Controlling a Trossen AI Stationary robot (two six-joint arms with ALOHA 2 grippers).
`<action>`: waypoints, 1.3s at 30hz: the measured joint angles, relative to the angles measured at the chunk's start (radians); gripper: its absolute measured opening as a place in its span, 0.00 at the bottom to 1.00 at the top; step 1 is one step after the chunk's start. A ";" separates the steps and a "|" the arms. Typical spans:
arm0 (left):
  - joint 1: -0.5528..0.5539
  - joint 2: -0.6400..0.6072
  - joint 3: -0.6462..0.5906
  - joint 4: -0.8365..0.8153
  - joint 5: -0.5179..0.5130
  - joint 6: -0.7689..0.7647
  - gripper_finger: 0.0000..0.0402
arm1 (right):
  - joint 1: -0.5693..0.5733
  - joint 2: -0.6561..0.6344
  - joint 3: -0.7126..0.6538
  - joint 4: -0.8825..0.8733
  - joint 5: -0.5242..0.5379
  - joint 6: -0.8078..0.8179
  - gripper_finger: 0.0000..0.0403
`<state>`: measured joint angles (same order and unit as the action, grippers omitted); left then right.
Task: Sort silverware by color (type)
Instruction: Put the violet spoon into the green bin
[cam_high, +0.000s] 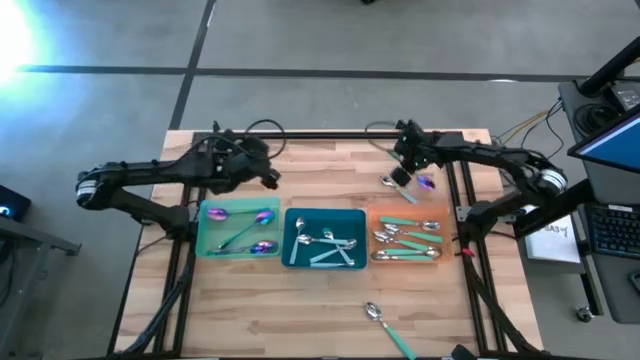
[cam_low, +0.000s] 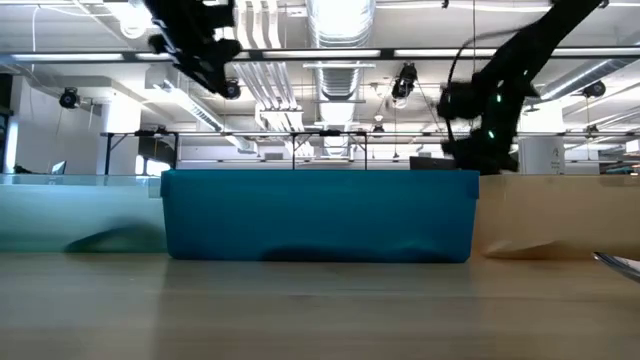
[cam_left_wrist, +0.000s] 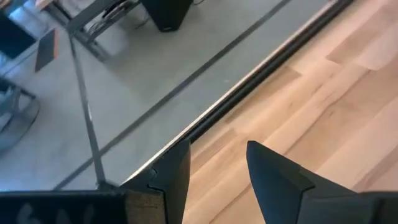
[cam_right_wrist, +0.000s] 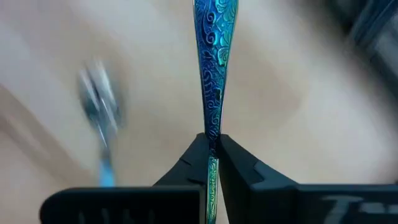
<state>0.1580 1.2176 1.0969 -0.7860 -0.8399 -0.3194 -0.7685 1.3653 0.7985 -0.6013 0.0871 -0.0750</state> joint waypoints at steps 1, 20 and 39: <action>0.004 0.017 0.000 0.027 0.014 0.026 0.35 | 0.001 -0.030 0.004 0.046 -0.001 0.000 0.03; 0.085 0.305 -0.158 1.092 0.590 0.467 0.35 | 0.180 -0.109 0.001 0.946 -0.324 0.005 0.02; 0.096 0.446 -0.150 1.426 0.622 0.416 0.35 | 0.344 -0.003 0.048 1.112 -0.326 -0.163 0.02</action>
<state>0.2543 1.6638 0.9474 0.6399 -0.2177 0.0969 -0.4241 1.3624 0.8467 0.5102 -0.2392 -0.2384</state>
